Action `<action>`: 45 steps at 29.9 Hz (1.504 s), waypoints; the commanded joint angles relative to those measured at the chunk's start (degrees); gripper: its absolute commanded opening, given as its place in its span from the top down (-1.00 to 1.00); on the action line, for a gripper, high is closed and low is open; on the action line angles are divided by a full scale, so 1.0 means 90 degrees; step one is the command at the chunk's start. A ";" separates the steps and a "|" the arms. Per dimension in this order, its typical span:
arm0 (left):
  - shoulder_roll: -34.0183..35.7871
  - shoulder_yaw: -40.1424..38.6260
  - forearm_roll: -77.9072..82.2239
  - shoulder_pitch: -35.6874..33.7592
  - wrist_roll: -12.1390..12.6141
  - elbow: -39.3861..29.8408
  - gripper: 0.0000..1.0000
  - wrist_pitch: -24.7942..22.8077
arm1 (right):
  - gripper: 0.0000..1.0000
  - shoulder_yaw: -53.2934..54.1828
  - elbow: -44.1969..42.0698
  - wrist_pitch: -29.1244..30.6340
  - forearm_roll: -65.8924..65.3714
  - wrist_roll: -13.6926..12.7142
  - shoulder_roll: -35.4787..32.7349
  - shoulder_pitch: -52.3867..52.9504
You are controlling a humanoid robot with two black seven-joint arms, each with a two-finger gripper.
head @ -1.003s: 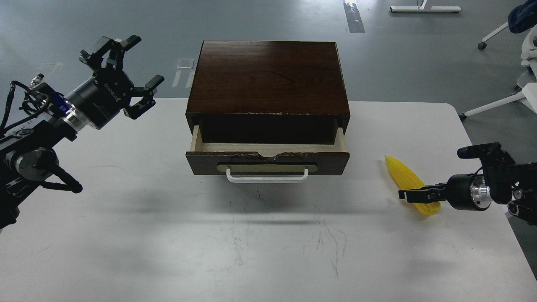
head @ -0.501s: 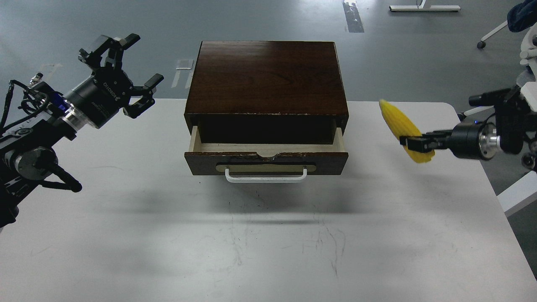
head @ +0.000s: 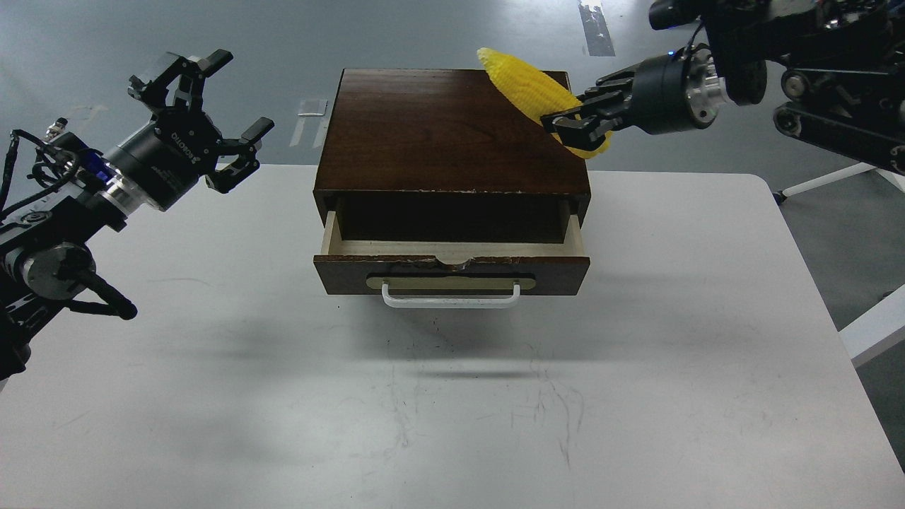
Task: Put corn in drawer with both arms
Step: 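Lift the corn cob with the right gripper and carry it over the drawer, then lower the corn cob into the open drawer and open the right gripper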
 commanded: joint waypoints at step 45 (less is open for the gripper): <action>0.0185 -0.0049 0.0011 -0.0015 0.0015 -0.0045 -0.96 0.0001 | -0.12 -0.1754 0.0000 -0.1390 -0.0987 -0.0001 0.2490 0.0584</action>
